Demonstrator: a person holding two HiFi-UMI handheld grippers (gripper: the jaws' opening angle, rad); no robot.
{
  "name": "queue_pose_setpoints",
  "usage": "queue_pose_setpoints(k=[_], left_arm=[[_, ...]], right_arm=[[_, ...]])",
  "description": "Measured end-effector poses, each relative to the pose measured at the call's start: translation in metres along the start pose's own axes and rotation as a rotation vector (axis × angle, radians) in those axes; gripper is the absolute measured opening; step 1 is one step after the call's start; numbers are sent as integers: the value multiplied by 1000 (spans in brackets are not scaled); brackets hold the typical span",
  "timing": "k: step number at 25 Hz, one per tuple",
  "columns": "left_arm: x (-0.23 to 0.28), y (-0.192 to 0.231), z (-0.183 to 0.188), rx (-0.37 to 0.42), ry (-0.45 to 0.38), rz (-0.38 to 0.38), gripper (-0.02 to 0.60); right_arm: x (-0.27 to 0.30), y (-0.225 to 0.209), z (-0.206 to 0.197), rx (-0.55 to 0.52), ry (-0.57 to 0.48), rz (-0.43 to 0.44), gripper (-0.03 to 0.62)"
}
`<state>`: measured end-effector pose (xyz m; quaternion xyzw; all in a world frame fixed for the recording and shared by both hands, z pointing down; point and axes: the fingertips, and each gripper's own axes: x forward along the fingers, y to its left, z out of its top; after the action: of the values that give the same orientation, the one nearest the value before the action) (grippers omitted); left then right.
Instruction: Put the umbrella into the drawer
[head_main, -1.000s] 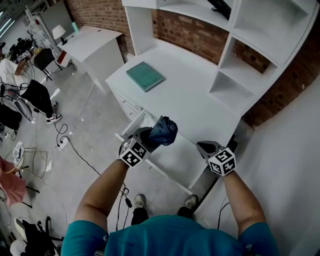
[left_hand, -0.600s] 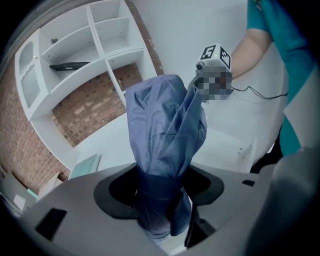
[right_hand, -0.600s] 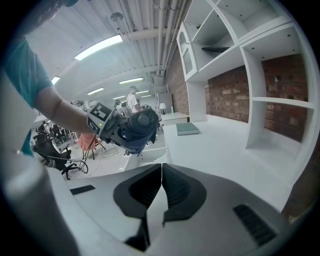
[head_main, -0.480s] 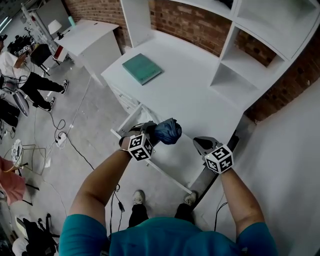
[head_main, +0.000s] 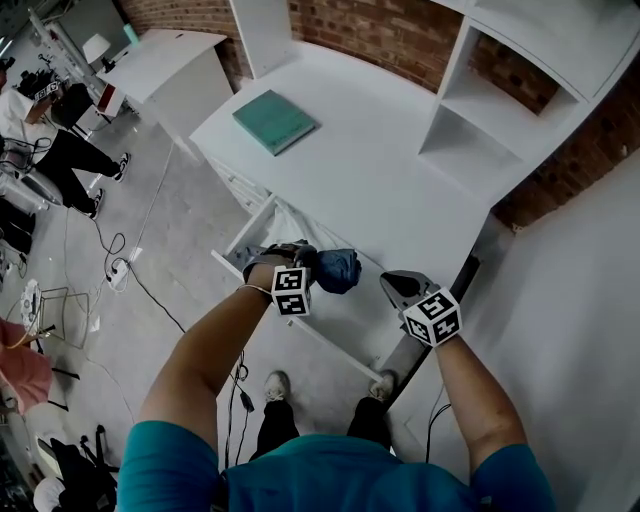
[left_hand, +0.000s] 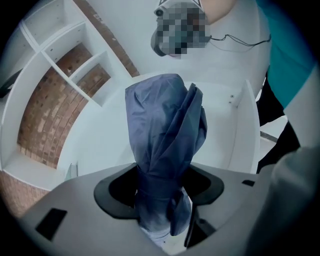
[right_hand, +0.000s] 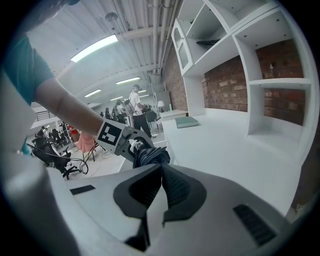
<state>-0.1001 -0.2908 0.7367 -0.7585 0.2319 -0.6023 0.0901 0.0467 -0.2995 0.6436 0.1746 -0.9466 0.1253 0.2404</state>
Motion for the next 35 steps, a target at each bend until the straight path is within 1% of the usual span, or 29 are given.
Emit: queue_pose_setpoints(k=[6,11,17,22,25,29,32,35], left_arm=[[28,-3,-4,70,55,-20,275],[48,-9,-3,124,80,-44,275],[69,-13,-5,130,109,-59,275],[83,-21,-1,142,120,-88,275],[92,-28,2,157,129,-108,275],[107,-45,5,153,137,-155,275],[117,-59,5,184,146,-177,275],[120,-60,5,194,140,-185,275]], right_arm=[[2,-4,-11,13,-2,0,23],[3,0,-19,25,-3,9,23],[2,-2,-27,45,-5,9,23],[-2,-5,-32,61,-12,5,23],[-4,-4,-35,68,-15,6,23],[-7,-6,-42,81,-16,7,23],[-11,-9,-45,86,-16,7,23],[-14,-13,-50,95,-11,1,23]])
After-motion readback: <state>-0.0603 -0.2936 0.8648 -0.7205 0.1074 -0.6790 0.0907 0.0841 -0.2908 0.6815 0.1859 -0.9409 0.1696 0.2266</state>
